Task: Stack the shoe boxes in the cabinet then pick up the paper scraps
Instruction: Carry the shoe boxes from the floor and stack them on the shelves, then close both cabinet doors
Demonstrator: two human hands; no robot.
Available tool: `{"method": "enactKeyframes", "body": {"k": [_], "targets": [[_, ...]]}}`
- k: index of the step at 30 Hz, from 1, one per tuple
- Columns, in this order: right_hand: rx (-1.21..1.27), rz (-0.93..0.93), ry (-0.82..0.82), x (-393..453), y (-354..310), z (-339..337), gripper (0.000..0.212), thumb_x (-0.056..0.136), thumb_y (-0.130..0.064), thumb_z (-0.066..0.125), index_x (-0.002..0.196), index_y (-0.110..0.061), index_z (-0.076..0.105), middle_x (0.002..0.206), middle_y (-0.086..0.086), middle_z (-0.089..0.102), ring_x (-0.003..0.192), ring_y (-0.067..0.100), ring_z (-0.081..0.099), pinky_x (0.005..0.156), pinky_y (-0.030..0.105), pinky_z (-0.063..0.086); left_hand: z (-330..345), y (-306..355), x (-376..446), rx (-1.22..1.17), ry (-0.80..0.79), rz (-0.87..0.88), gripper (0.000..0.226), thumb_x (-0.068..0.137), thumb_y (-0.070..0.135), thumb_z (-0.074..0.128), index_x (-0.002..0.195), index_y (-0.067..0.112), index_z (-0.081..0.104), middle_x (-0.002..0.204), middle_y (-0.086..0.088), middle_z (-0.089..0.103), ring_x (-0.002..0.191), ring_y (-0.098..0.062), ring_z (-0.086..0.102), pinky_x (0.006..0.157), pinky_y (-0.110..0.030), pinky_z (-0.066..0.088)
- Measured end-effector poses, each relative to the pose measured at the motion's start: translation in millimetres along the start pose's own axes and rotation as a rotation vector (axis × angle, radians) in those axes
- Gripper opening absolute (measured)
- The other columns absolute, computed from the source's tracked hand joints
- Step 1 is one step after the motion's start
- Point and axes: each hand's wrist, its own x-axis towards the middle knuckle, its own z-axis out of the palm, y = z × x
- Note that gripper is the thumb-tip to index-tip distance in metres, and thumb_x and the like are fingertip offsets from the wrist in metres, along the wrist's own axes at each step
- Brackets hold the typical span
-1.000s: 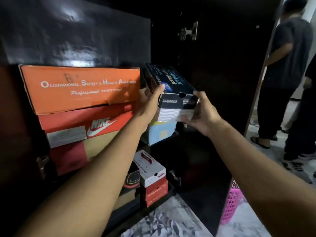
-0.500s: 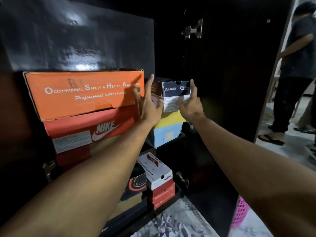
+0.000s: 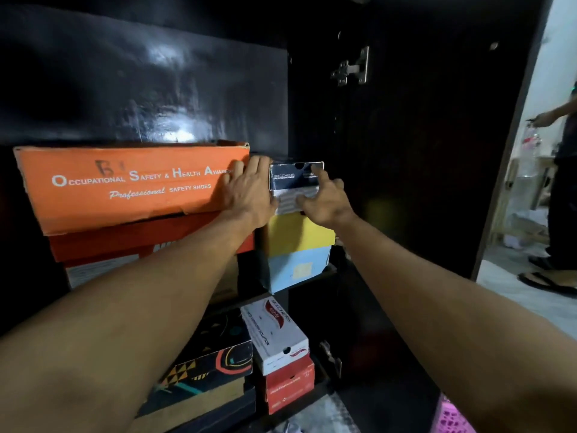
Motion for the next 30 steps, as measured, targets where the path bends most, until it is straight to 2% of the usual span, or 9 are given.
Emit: {"method": "enactKeyframes", "body": {"k": [4, 8, 12, 15, 17, 19, 21, 26, 30], "targets": [[0.038, -0.328, 0.306, -34.9, -14.9, -43.4, 0.043, 0.091, -0.034, 0.067, 0.132, -0.021, 0.062, 0.133, 0.006, 0.049, 0.122, 0.028, 0.057, 0.101, 0.034, 0.051, -1.4, 13.9, 5.9, 0.027, -0.038, -0.084, 0.063, 0.079, 0.044, 0.075, 0.128, 0.025, 0.04, 0.131, 0.003, 0.046, 0.123, -0.029, 0.044, 0.095, -0.043, 0.042], [0.113, -0.672, 0.788, -67.8, -18.6, -123.9, 0.038, 0.086, -0.022, 0.069, 0.12, -0.007, 0.065, 0.122, 0.015, 0.05, 0.116, 0.027, 0.055, 0.096, 0.032, 0.051, -3.8, 17.7, 10.5, 0.049, -0.11, -0.107, 0.069, 0.079, 0.046, 0.074, 0.133, 0.025, 0.037, 0.136, 0.004, 0.045, 0.126, -0.029, 0.042, 0.097, -0.045, 0.041], [0.116, -0.639, 1.125, -56.0, -6.2, -208.6, 0.047, 0.085, -0.021, 0.069, 0.124, 0.001, 0.059, 0.124, 0.023, 0.051, 0.117, 0.034, 0.054, 0.099, 0.047, 0.051, -10.4, 21.2, 15.5, 0.0, -0.206, -0.143, 0.074, 0.072, 0.05, 0.072, 0.134, 0.028, 0.038, 0.139, 0.005, 0.047, 0.129, -0.031, 0.041, 0.101, -0.047, 0.039], [0.131, -0.394, 0.962, -31.8, -3.3, -252.2, 0.064, 0.091, -0.036, 0.061, 0.145, -0.006, 0.046, 0.14, 0.014, 0.052, 0.129, 0.026, 0.053, 0.109, 0.034, 0.046, -19.5, 30.5, 21.5, -0.011, -0.296, -0.19, 0.08, 0.072, 0.056, 0.071, 0.138, 0.03, 0.037, 0.145, 0.006, 0.046, 0.134, -0.032, 0.037, 0.105, -0.05, 0.037], [0.217, -0.289, 0.69, -15.8, -4.3, -271.1, 0.056, 0.097, -0.041, 0.057, 0.146, -0.015, 0.049, 0.139, 0.004, 0.061, 0.126, 0.02, 0.06, 0.105, 0.029, 0.046, -24.7, 37.6, 22.0, 0.006, -0.331, -0.206, 0.085, 0.073, 0.059, 0.069, 0.145, 0.031, 0.034, 0.149, 0.006, 0.039, 0.136, -0.033, 0.034, 0.106, -0.051, 0.037], [0.33, -0.288, 0.543, -3.1, -0.9, -278.9, 0.045, 0.098, -0.04, 0.058, 0.136, -0.017, 0.059, 0.128, -0.001, 0.07, 0.119, 0.017, 0.065, 0.108, 0.036, 0.05, -29.0, 44.9, 17.7, 0.022, -0.32, -0.201, 0.092, 0.074, 0.06, 0.067, 0.152, 0.032, 0.027, 0.156, 0.005, 0.025, 0.138, -0.035, 0.029, 0.107, -0.053, 0.036], [0.436, -0.313, 0.503, 3.4, 4.9, -281.7, 0.04, 0.094, -0.037, 0.063, 0.13, -0.02, 0.062, 0.123, -0.004, 0.072, 0.116, 0.014, 0.067, 0.107, 0.043, 0.052, -32.1, 51.6, 9.2, 0.027, -0.252, -0.171, 0.093, 0.077, 0.059, 0.065, 0.155, 0.03, 0.025, 0.158, 0.002, 0.021, 0.139, -0.035, 0.03, 0.107, -0.053, 0.038], [0.652, -0.327, 0.428, 10.9, 0.5, -287.2, 0.027, 0.085, -0.02, 0.07, 0.11, -0.03, 0.065, 0.113, -0.002, 0.075, 0.106, 0.018, 0.072, 0.101, 0.044, 0.057, -48.2, 61.3, -3.3, -0.044, -0.09, -0.09, 0.074, 0.081, 0.053, 0.068, 0.145, 0.026, 0.044, 0.144, -0.003, 0.039, 0.128, -0.029, 0.042, 0.099, -0.045, 0.044], [0.781, -0.423, 0.458, 9.4, -25.9, -265.5, 0.031, 0.08, -0.004, 0.068, 0.105, -0.022, 0.066, 0.092, -0.009, 0.073, 0.086, 0.008, 0.071, 0.085, 0.031, 0.059, -69.9, 64.2, -3.0, -0.142, 0.019, -0.083, 0.059, 0.08, 0.044, 0.072, 0.133, 0.028, 0.053, 0.13, 0.0, 0.046, 0.118, -0.025, 0.047, 0.091, -0.038, 0.044]]}}
